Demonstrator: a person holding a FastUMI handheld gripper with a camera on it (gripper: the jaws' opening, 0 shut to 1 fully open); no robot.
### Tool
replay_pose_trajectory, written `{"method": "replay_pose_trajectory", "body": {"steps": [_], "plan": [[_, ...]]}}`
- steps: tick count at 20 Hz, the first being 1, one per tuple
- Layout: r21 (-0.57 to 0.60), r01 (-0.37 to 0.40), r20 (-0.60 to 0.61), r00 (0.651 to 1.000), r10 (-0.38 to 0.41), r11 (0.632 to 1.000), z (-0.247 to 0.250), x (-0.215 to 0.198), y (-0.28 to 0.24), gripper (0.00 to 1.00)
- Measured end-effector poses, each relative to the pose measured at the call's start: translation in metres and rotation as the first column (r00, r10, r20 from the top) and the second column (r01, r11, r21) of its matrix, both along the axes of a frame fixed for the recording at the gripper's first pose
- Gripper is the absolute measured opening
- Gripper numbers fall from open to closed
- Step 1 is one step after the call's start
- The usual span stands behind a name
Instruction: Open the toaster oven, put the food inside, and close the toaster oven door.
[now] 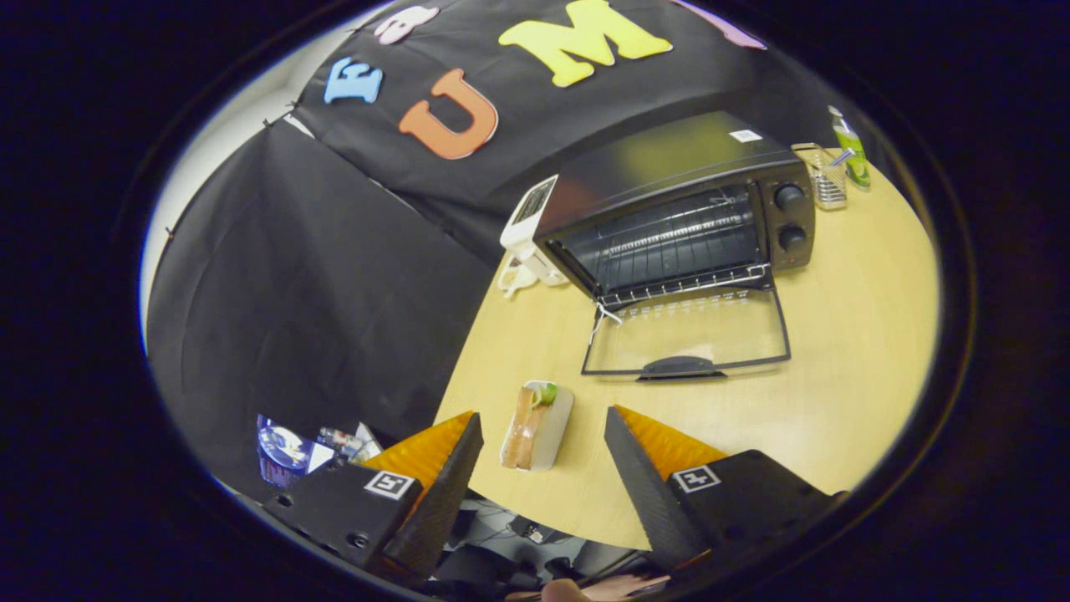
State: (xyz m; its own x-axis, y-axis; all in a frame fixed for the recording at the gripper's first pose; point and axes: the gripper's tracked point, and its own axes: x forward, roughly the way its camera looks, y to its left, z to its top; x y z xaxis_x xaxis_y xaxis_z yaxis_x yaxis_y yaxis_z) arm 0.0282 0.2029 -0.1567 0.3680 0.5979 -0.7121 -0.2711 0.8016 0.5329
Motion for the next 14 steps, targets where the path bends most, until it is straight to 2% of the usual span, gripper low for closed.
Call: {"method": "replay_pose_trajectory", "body": {"steps": [6, 9, 11, 14], "plan": [[-0.043, -0.082, -0.087, 0.993, 0.078, 0.996, -0.054, -0.011, 0.051, 0.86], [-0.036, -0.077, -0.117, 0.991, 0.072, 0.996, -0.073, -0.007, 0.057, 0.77], [-0.023, -0.062, -0.144, 0.988, 0.058, 0.998, -0.082, -0.005, 0.06, 0.65], [0.009, -0.063, -0.177, 0.982, 0.063, 0.998, -0.09, -0.006, 0.07, 0.57]]}}
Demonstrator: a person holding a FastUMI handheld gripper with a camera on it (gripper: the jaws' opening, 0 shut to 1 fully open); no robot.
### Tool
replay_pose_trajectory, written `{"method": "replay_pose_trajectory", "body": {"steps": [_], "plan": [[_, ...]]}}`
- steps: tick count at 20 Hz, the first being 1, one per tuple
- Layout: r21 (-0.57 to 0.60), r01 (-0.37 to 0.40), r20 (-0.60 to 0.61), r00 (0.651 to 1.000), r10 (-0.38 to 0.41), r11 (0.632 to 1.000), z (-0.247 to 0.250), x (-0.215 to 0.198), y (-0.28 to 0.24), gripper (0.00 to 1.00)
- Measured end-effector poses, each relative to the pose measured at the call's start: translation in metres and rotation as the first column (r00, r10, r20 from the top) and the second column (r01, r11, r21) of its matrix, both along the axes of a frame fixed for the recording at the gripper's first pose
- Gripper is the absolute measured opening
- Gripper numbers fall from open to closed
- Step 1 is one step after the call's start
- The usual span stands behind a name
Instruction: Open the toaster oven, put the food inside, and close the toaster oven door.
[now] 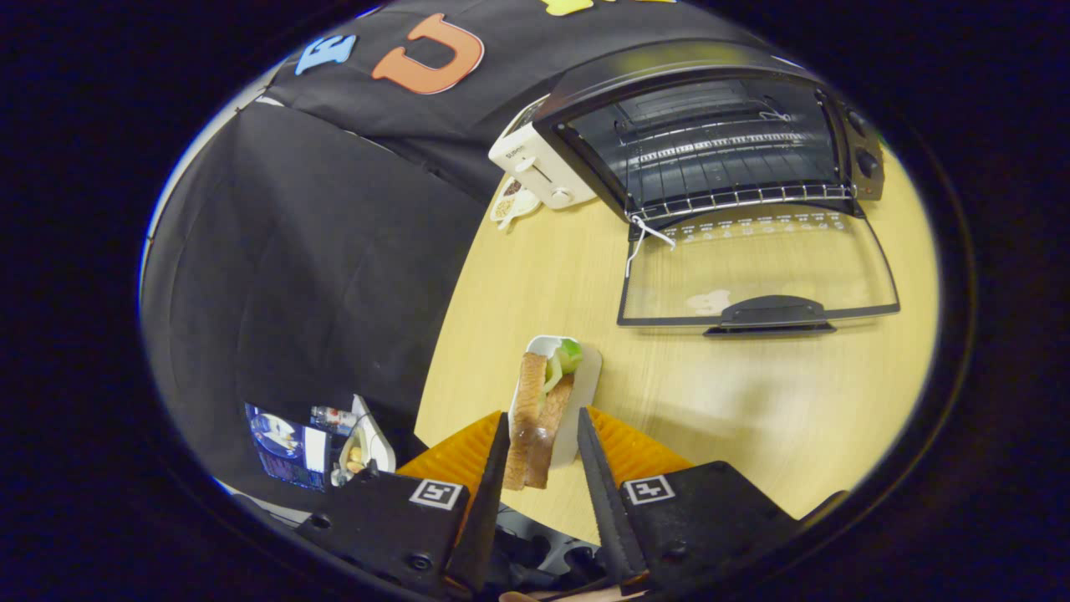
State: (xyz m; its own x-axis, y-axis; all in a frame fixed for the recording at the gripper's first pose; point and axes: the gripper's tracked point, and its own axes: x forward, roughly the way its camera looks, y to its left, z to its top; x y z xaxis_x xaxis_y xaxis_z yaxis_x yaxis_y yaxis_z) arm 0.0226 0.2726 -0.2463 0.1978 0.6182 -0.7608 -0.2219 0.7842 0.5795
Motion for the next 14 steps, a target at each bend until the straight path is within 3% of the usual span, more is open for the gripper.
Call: {"method": "replay_pose_trajectory", "body": {"steps": [5, 7, 14], "plan": [[-0.024, -0.034, -0.021, 0.999, 0.034, 0.999, -0.013, -0.006, 0.009, 0.55], [-0.029, -0.025, -0.017, 1.0, 0.024, 0.999, -0.012, -0.005, 0.007, 0.45], [0.0, -0.023, 0.03, 0.999, 0.023, 1.0, 0.008, -0.001, 0.006, 0.31]]}}
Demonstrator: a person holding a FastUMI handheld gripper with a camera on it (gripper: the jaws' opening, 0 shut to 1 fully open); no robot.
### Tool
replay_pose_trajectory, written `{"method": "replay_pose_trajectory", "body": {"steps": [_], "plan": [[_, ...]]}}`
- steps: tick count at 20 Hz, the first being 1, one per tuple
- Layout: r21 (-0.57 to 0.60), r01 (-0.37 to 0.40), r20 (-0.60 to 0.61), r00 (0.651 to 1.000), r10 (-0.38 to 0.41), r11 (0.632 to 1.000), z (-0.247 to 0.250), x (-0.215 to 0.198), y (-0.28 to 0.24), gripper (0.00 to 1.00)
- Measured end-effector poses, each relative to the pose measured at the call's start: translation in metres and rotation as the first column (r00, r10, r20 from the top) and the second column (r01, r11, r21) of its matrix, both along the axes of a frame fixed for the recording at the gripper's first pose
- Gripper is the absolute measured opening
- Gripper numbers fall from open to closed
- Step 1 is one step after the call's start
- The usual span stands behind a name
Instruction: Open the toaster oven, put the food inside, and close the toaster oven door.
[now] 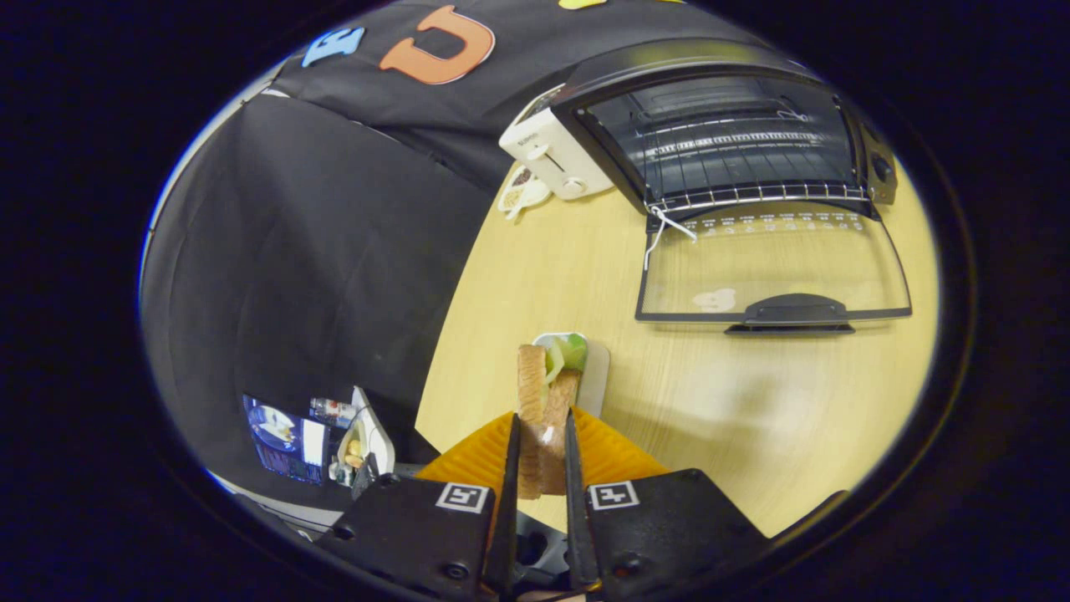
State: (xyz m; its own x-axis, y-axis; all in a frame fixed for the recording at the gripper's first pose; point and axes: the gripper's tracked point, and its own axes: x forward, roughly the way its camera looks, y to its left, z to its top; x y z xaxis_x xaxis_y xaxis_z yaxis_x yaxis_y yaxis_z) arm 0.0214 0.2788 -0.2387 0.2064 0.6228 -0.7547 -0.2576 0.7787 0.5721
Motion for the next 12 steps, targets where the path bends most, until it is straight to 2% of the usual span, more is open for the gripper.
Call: {"method": "replay_pose_trajectory", "body": {"steps": [4, 7, 10, 12], "plan": [[0.099, 0.055, 0.043, 0.997, -0.059, 0.994, 0.041, 0.009, -0.009, 0.28], [0.222, 0.139, 0.047, 0.987, -0.153, 0.965, 0.073, 0.02, -0.029, 0.26], [0.318, 0.265, 0.058, 0.953, -0.298, 0.91, 0.094, 0.046, -0.07, 0.26], [0.386, 0.358, 0.053, 0.911, -0.408, 0.85, 0.097, 0.066, -0.097, 0.26]]}}
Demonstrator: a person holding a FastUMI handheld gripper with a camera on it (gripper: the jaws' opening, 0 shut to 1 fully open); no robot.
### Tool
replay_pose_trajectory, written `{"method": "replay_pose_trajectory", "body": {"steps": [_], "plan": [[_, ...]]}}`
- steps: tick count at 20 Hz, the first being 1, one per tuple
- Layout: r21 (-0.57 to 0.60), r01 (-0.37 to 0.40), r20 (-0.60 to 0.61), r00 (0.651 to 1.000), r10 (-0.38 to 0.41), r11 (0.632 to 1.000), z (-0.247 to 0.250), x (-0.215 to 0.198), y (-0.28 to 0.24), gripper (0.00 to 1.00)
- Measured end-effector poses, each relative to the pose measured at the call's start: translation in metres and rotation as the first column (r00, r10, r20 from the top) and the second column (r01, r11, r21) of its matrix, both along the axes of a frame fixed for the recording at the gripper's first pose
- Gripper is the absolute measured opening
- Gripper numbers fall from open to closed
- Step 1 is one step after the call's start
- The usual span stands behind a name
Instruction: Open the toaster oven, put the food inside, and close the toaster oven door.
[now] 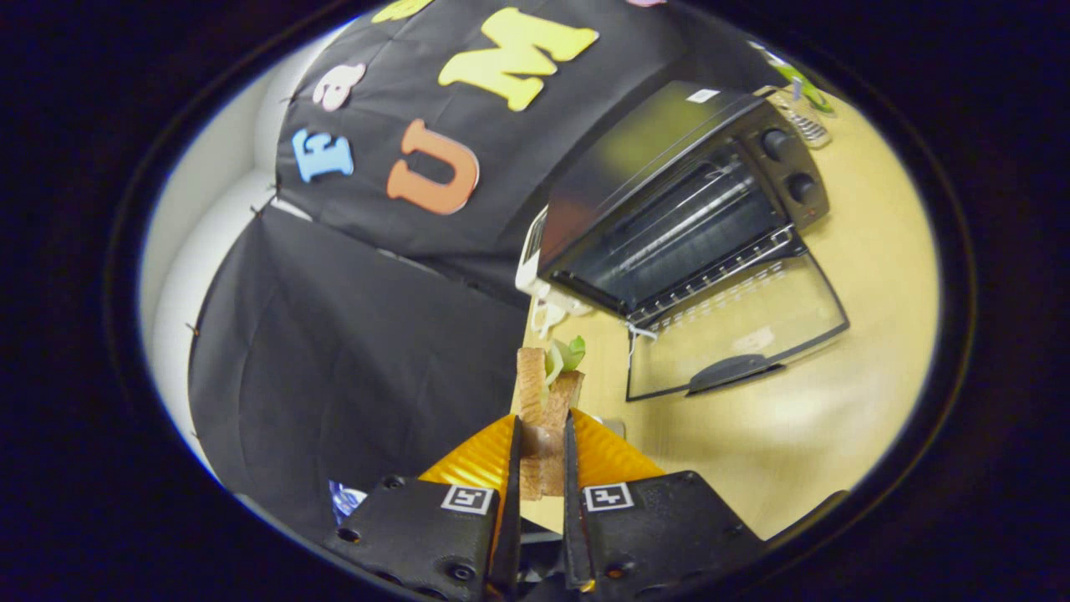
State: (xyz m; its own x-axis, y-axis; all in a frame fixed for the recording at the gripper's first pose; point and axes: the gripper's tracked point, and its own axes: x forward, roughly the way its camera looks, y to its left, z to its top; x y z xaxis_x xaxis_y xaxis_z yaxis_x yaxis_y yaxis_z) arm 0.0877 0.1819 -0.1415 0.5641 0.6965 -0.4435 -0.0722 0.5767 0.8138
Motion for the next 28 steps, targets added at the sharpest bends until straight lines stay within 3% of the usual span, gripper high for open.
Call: {"method": "replay_pose_trajectory", "body": {"steps": [4, 8, 11, 17, 21, 28], "plan": [[0.114, 0.178, 0.03, 0.983, -0.182, 0.977, -0.011, 0.036, -0.037, 0.26], [0.218, 0.319, -0.007, 0.946, -0.325, 0.922, -0.035, 0.07, -0.047, 0.26], [0.252, 0.434, -0.007, 0.894, -0.447, 0.865, -0.053, 0.096, -0.053, 0.26], [0.287, 0.625, 0.048, 0.748, -0.662, 0.727, -0.068, 0.151, -0.067, 0.26], [0.251, 0.658, 0.118, 0.707, -0.697, 0.71, -0.075, 0.177, -0.059, 0.28], [0.219, 0.605, 0.189, 0.743, -0.642, 0.765, -0.075, 0.182, -0.032, 0.4]]}}
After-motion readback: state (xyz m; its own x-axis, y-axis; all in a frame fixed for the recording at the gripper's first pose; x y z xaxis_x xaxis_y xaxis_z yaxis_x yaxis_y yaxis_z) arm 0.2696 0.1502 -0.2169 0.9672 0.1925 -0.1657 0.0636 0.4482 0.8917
